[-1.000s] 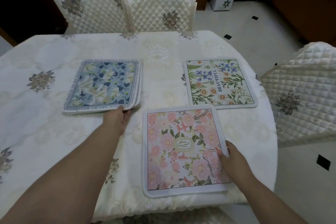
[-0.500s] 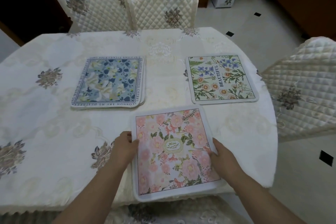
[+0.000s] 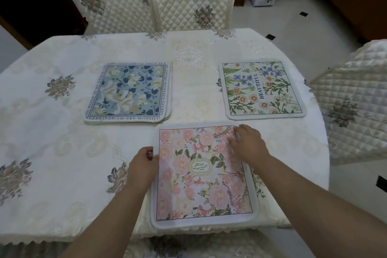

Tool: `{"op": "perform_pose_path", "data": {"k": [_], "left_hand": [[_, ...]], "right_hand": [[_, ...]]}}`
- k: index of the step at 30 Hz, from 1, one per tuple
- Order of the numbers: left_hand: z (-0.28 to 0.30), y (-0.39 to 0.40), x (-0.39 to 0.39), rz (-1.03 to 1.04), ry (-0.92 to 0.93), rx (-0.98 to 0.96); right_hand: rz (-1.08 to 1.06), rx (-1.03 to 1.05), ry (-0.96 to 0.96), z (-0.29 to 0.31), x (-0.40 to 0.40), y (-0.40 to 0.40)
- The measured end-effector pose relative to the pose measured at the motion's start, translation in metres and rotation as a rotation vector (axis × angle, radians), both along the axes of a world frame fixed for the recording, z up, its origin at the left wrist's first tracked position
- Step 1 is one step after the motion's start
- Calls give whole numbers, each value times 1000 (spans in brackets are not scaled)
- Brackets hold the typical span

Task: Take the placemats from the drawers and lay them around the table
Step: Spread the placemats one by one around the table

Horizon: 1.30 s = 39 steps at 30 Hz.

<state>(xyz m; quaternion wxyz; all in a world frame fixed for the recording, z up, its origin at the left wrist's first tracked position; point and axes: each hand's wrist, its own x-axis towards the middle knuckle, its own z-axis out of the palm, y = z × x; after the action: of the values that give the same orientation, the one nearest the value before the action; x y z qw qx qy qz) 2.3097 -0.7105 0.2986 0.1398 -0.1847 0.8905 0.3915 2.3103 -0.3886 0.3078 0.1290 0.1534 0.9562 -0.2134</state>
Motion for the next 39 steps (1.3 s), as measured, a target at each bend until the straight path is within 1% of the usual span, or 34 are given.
{"op": "perform_pose_path", "data": {"k": [3,6,8,13,18,23,26,27,28,29,30,31,33,34,35,37,39], "left_hand": [[-4,1,0,52,-11,19],[-5,5,1,82,-9,-10],[-4,10,0,118,10,19],[0,37,-2,130,42,170],[-3,52,-6,115,44,130],[-11,53,-4,73,51,112],[-14,56,-1,35,75,111],[-15,56,1,-5,119,73],[-16,58,4,-56,181,-22],[-16,60,7,-107,242,-161],[-13,63,11,-162,293,-297],[-12,67,13,-243,335,-378],[-15,76,18,-489,363,-415],[-20,79,20,-590,352,-431],[-26,80,23,-648,335,-461],[-35,78,26,-655,308,-511],[-39,74,26,-627,298,-515]], "right_hand": [[17,88,-24,-4,-15,0],[-7,123,-42,-7,-21,2],[-20,122,-30,-10,-22,2],[-140,-27,59,-13,-11,5],[-340,-172,168,-22,4,23],[-331,-228,270,-29,0,39],[-346,-219,287,-30,0,40],[-354,-195,287,-30,1,38],[-346,-126,289,-29,3,34],[-306,-22,295,-27,5,28],[-227,66,304,-28,7,21],[-125,99,293,-30,8,13],[72,53,183,-39,10,-3],[136,54,122,-46,13,-10],[169,83,94,-52,16,-14],[185,160,110,-57,24,-15],[159,189,142,-56,30,-9]]}}
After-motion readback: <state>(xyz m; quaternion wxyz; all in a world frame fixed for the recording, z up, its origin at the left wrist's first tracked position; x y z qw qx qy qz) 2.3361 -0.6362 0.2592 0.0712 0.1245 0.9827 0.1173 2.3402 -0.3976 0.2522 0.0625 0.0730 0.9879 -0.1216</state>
